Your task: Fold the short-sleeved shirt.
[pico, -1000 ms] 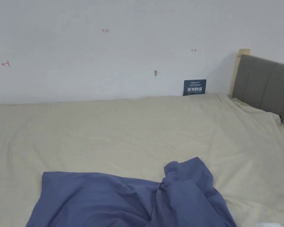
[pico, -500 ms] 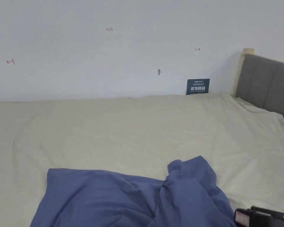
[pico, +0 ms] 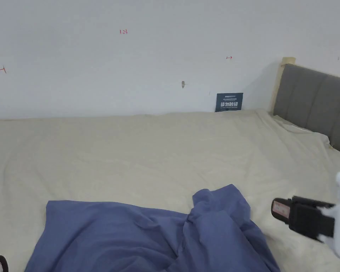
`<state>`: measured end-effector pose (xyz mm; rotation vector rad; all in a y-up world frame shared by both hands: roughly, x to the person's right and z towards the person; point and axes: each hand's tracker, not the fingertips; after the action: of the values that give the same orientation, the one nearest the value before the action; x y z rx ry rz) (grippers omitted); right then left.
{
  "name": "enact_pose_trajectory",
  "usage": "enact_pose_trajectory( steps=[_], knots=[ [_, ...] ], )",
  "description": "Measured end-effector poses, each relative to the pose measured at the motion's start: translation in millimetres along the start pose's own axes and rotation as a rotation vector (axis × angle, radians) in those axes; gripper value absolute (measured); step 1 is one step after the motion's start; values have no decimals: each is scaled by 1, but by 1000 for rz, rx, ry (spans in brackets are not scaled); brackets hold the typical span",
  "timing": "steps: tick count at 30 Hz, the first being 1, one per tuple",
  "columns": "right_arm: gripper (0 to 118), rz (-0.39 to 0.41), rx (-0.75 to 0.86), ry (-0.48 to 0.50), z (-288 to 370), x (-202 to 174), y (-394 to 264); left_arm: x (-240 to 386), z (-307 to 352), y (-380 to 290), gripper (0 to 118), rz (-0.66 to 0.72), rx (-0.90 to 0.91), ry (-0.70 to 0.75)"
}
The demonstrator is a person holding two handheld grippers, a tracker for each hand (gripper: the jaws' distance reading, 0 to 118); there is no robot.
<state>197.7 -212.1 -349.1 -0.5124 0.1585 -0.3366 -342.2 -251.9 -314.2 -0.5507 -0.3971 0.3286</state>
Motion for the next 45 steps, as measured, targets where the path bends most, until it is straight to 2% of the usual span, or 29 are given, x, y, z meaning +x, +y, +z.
enact_pose_trajectory(
  steps=[3, 4, 6, 7, 8, 13, 18, 19, 21, 22, 23, 26, 28, 29, 30, 32, 37, 43, 44, 45],
  knots=[
    [0, -23, -192, -98, -55, 30, 36, -4, -6, -2, 0, 26, -8, 6],
    [2, -62, -270, -109, -76, 40, 46, -6, -7, -3, 0, 36, -13, 4],
    [65, -143, -395, -122, -116, 63, 51, -9, -8, -5, 0, 48, -21, 1],
    [89, -193, -422, -153, -135, 72, 49, -9, -11, -6, 0, 48, -25, 4],
    [92, -209, -466, -199, -154, 80, 49, -9, -12, -8, 0, 44, -30, 13],
    [92, -214, -599, -303, -223, 103, 32, -16, -18, -11, 0, 13, -35, 56],
    [89, -231, -574, -326, -257, 117, 29, -23, -26, -12, 0, 15, -65, 75],
    [81, -245, -571, -314, -260, 119, 29, -25, -29, -11, 0, 14, -71, 78],
    [45, -273, -577, -286, -267, 121, 28, -27, -34, -13, 0, 9, -89, 88],
    [34, -279, -593, -283, -268, 122, 26, -28, -36, -14, 0, 9, -99, 90],
    [27, -258, -619, -304, -271, 120, 23, -30, -39, -15, 0, 10, -109, 91],
    [25, -132, -665, -319, -274, 113, 17, -33, -46, -18, 0, 24, -135, 92],
    [23, -81, -657, -304, -273, 106, 17, -34, -50, -19, 0, 35, -148, 88],
    [7, -69, -655, -287, -272, 104, 18, -34, -51, -20, 0, 38, -155, 85],
    [0, -55, -633, -290, -267, 100, 17, -33, -53, -21, 0, 39, -160, 84],
    [0, -30, -606, -268, -259, 96, 20, -32, -58, -18, 0, 36, -167, 81],
    [0, -36, -545, -215, -235, 94, 32, -49, -90, 28, 0, -4, -197, 78],
    [0, -34, -529, -188, -219, 87, 30, -104, -191, 111, 0, -19, -359, 114],
    [0, -32, -526, -186, -218, 86, 27, -117, -209, 122, 24, 3, -369, 116],
    [0, -31, -527, -182, -218, 86, 25, -127, -222, 130, 64, 31, -375, 124]
  ],
)
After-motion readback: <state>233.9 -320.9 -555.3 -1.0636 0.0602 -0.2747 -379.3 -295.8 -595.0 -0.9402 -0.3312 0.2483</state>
